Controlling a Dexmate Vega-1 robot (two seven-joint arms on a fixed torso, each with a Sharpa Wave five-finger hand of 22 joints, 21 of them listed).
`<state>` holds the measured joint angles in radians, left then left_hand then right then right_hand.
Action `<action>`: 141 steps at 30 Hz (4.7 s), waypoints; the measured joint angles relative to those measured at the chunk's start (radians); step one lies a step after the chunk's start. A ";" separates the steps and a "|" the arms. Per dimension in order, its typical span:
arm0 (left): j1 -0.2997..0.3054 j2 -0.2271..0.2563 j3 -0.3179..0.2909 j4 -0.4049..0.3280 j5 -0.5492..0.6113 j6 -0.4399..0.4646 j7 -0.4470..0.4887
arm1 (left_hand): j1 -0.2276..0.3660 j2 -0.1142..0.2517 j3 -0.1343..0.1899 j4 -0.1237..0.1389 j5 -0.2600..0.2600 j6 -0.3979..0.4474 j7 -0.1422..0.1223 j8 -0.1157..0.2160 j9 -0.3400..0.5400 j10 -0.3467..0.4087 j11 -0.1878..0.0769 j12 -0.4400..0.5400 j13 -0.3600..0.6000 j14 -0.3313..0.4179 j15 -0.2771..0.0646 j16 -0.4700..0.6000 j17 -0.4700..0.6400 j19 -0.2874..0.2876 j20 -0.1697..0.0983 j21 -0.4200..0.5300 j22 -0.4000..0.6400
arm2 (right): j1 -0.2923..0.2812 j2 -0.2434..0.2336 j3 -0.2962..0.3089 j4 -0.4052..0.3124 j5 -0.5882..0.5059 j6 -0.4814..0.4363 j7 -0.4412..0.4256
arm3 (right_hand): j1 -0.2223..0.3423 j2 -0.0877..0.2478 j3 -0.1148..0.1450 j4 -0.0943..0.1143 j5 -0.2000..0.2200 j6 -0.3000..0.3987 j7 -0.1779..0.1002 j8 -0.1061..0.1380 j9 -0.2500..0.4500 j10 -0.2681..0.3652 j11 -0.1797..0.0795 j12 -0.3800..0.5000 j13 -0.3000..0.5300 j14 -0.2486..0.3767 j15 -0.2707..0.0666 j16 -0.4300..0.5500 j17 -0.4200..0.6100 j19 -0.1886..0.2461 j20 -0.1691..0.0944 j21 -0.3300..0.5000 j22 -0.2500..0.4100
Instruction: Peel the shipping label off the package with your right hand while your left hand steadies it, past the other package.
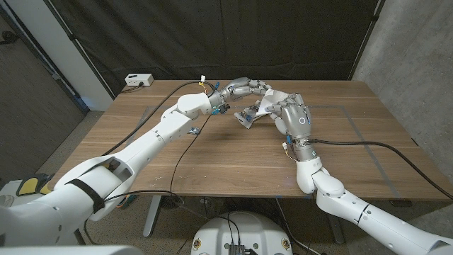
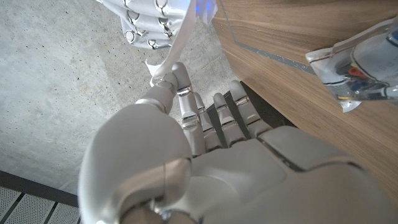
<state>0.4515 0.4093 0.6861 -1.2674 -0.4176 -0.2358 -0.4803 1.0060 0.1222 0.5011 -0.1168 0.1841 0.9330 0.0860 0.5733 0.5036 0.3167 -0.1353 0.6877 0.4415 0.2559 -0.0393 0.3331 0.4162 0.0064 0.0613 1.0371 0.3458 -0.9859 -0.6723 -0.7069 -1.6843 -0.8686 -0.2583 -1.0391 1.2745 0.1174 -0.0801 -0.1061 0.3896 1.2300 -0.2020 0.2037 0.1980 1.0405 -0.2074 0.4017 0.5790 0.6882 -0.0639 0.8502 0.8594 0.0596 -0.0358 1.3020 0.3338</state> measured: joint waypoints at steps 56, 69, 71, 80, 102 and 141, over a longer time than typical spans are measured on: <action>0.046 -0.008 -0.006 -0.077 0.112 -0.018 0.230 | 0.026 -0.199 -0.120 -0.032 0.036 0.021 -0.043 -0.140 -0.236 -0.045 -0.010 0.063 -0.005 -0.020 0.002 -0.079 0.068 -0.077 0.078 0.181 0.030 | 0.042 0.002 -0.024 0.054 -0.016 0.000 -0.019 | -0.010 -0.011 0.000 0.000 0.008 0.012 0.004 0.004 -0.005 0.020 -0.002 -0.009 0.007 0.000 0.000 -0.011 0.018 -0.011 0.000 0.052 -0.037; 0.041 -0.009 0.000 -0.082 0.128 -0.002 0.241 | 0.093 -0.123 -0.074 -0.025 -0.007 0.172 -0.064 -0.160 -0.307 0.048 -0.070 0.086 -0.046 0.026 -0.001 -0.079 0.087 -0.057 0.081 0.195 -0.039 | 0.047 0.001 -0.028 0.056 -0.021 0.013 -0.032 | -0.014 -0.015 0.000 0.000 0.014 0.011 0.004 0.002 -0.005 0.020 -0.002 -0.009 0.012 0.005 -0.005 -0.014 0.023 -0.018 0.000 0.066 -0.046; 0.040 -0.010 0.001 -0.082 0.128 -0.002 0.240 | 0.099 -0.117 -0.066 -0.028 -0.008 0.185 -0.052 -0.162 -0.310 0.050 -0.072 0.086 -0.048 0.027 -0.002 -0.079 0.091 -0.056 0.082 0.198 -0.049 | 0.048 0.001 -0.028 0.057 -0.021 0.014 -0.033 | -0.014 -0.015 0.000 0.000 0.014 0.011 0.004 0.002 -0.005 0.020 -0.002 -0.014 0.012 0.005 -0.005 -0.014 0.023 -0.018 0.000 0.068 -0.046; 0.030 -0.016 0.006 -0.076 0.099 -0.002 0.192 | 0.052 -0.048 -0.077 0.014 -0.005 0.116 -0.037 -0.122 -0.172 -0.034 -0.031 0.081 -0.023 -0.018 -0.001 -0.106 0.116 -0.099 0.076 0.239 -0.073 | 0.051 -0.001 -0.030 0.066 -0.022 0.018 -0.035 | -0.013 -0.016 0.000 0.000 0.014 0.020 0.003 0.003 -0.008 0.031 -0.002 -0.016 0.012 0.011 0.000 -0.014 0.024 -0.021 0.004 0.076 -0.055; 0.038 0.003 -0.003 -0.098 0.057 0.022 0.138 | -0.069 -0.192 -0.160 0.027 0.013 0.037 -0.002 -0.159 -0.149 -0.096 0.022 0.090 -0.022 -0.088 0.009 -0.124 0.117 -0.184 0.137 0.309 -0.055 | 0.057 -0.001 -0.030 0.079 -0.017 0.025 -0.045 | -0.017 -0.012 0.000 0.000 0.021 0.020 0.002 0.003 -0.009 0.031 -0.002 -0.021 0.012 0.011 0.000 -0.022 0.028 -0.030 0.005 0.101 -0.069; 0.041 -0.028 0.026 -0.106 0.131 0.000 0.253 | 0.085 -0.032 -0.032 -0.002 -0.006 0.040 -0.014 -0.099 0.009 -0.109 -0.024 0.117 -0.011 -0.028 -0.002 -0.116 0.146 -0.149 0.087 0.388 -0.125 | 0.043 -0.002 -0.020 0.075 0.001 0.036 -0.068 | -0.025 -0.011 0.000 0.000 0.025 0.014 0.000 -0.003 -0.003 0.006 -0.005 -0.062 0.009 0.009 -0.005 -0.083 -0.013 -0.035 0.000 0.134 -0.114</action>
<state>0.4927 0.3811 0.7120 -1.3739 -0.2869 -0.2358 -0.2273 1.0912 0.0897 0.4694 -0.1187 0.1784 0.9728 0.0725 0.4745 0.5128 0.2082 -0.1598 0.8044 0.4309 0.2284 -0.0413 0.2170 0.5624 -0.1428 0.1478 1.4255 0.2204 -0.9430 -0.6743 -0.7273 -1.6091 -0.8673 -0.2222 -1.1068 1.2492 0.1062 -0.0799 -0.1062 0.4147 1.2444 -0.2019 0.2005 0.1946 1.0461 -0.2121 0.3396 0.5881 0.6970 -0.0693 0.7673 0.8465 0.0242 -0.0357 1.4357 0.2199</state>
